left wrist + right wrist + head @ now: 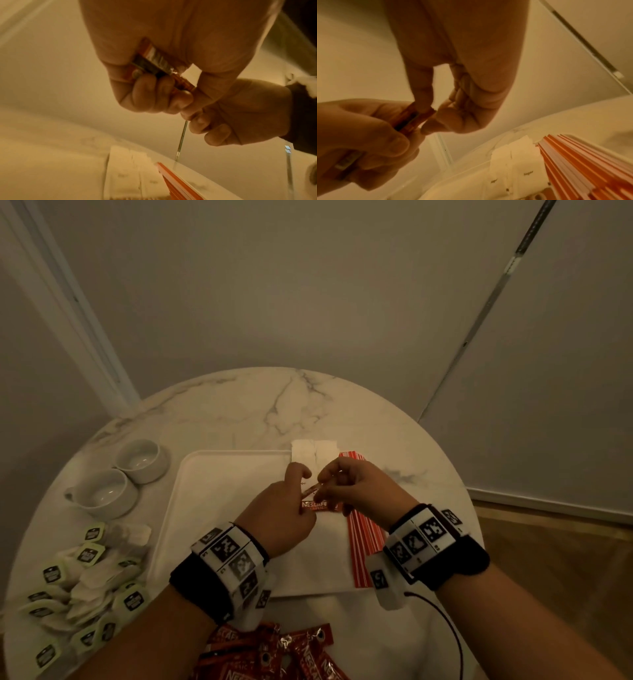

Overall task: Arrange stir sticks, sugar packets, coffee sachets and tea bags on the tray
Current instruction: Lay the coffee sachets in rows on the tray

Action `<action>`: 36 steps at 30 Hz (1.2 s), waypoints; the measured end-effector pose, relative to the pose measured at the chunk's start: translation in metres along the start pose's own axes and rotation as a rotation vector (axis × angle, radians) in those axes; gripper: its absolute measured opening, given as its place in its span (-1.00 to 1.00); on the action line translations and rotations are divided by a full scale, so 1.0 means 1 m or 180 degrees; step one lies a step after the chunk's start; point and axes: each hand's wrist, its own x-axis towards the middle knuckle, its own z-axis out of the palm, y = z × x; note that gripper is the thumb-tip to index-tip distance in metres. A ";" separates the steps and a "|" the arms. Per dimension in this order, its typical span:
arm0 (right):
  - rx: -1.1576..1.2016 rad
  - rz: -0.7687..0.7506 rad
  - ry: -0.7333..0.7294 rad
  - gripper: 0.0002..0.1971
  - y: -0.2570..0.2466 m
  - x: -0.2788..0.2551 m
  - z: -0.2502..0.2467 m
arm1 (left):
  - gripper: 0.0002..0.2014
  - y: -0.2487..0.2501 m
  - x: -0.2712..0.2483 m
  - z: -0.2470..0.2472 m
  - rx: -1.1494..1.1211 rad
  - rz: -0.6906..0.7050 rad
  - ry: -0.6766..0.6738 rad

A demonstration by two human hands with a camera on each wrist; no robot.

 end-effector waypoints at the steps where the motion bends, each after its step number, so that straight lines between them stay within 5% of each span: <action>1: 0.0316 0.0000 -0.0044 -0.83 0.000 -0.003 0.000 | -0.45 0.003 -0.003 -0.002 0.0030 0.0063 0.0030; 5: 0.0923 -0.0121 -0.0209 -0.78 -0.002 -0.010 0.001 | -0.15 0.008 -0.009 -0.006 0.0315 0.0326 0.0160; 10: 0.1018 -0.0309 -0.0205 -0.84 -0.003 -0.015 0.004 | -0.06 0.006 -0.011 -0.005 0.0624 0.0620 0.0277; 12: 0.0474 -0.0424 -0.0006 -0.87 0.000 -0.015 0.004 | -0.20 0.003 -0.011 -0.007 0.0420 0.0595 0.0232; 16: -0.0239 -0.0439 0.0102 -0.88 0.001 -0.014 -0.002 | -0.89 -0.005 -0.010 -0.015 -0.0472 0.0324 -0.0114; 24: 0.0287 -0.0187 0.0530 -0.71 0.012 -0.006 0.028 | -0.83 -0.010 0.001 0.002 -0.2576 -0.0943 0.0284; 32: 0.0122 -0.0124 0.0393 -0.66 0.015 -0.008 0.027 | -0.81 -0.015 -0.003 0.010 -0.2930 -0.1077 0.0565; 36: -0.0285 -0.0141 0.0302 -0.66 0.015 -0.011 0.023 | -0.88 -0.018 0.000 0.006 -0.2209 -0.0781 0.0027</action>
